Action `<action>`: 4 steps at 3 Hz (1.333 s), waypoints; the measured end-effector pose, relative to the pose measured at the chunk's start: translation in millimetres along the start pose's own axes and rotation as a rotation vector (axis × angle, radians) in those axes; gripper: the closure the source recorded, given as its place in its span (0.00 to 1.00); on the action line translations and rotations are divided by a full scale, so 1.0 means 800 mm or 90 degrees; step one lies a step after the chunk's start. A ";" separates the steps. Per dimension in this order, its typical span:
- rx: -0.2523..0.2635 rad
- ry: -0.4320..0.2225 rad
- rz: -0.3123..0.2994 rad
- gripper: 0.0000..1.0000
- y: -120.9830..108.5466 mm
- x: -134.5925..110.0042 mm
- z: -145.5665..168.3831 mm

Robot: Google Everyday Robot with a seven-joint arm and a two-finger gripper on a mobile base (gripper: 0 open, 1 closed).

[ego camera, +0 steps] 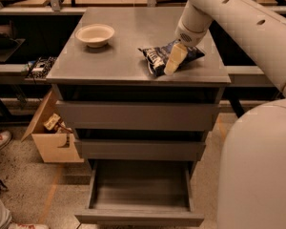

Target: Place blue chip bag into bottom drawer

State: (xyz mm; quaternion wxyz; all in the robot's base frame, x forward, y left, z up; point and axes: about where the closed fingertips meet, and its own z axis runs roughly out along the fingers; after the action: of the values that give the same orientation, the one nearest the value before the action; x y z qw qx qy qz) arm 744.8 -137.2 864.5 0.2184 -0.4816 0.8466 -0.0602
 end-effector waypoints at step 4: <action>0.001 -0.018 -0.001 0.85 0.009 0.002 -0.013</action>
Offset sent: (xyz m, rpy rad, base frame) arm -0.0034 -0.0053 0.0023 -0.0003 -0.0023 -0.0030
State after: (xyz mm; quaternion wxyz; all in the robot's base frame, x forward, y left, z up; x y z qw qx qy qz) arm 734.2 -136.4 871.0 0.2308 -0.4831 0.8428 -0.0542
